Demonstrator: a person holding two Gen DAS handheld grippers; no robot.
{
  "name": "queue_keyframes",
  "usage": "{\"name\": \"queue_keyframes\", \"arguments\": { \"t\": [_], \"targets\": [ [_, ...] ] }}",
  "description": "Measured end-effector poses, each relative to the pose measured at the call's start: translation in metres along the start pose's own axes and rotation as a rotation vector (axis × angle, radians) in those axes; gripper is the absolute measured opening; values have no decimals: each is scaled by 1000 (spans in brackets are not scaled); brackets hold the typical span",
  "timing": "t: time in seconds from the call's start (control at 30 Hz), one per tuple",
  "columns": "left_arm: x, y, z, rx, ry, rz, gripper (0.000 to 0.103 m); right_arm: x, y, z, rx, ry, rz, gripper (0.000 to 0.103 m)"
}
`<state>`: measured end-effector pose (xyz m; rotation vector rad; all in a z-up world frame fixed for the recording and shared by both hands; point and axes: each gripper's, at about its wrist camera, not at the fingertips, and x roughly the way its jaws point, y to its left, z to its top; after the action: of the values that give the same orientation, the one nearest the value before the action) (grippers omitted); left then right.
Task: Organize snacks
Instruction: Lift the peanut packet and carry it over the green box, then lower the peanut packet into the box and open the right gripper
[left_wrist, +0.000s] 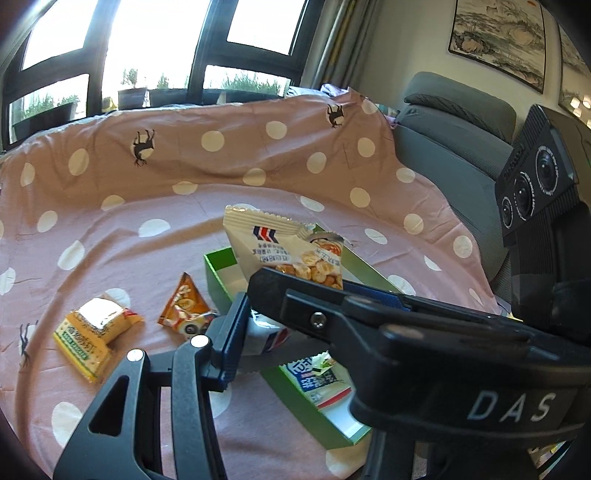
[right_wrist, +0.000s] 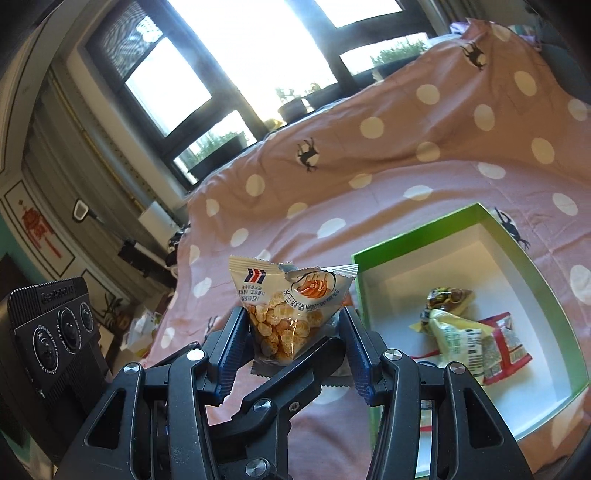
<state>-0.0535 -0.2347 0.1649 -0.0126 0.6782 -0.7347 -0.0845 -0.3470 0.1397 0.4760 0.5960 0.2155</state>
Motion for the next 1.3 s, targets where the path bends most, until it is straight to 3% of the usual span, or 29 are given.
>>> {"name": "queue_keyframes", "arguments": {
  "t": [0.57, 0.9, 1.3],
  "targets": [
    [89, -12, -8, -66, 182, -145, 47, 22, -81, 0, 195, 75, -143, 54],
    [117, -18, -15, -88, 253, -161, 47, 30, -108, -3, 274, 116, -205, 54],
    [120, -21, -15, -71, 239, -155, 50, 32, -117, -4, 316, 125, -223, 54]
  ]
}}
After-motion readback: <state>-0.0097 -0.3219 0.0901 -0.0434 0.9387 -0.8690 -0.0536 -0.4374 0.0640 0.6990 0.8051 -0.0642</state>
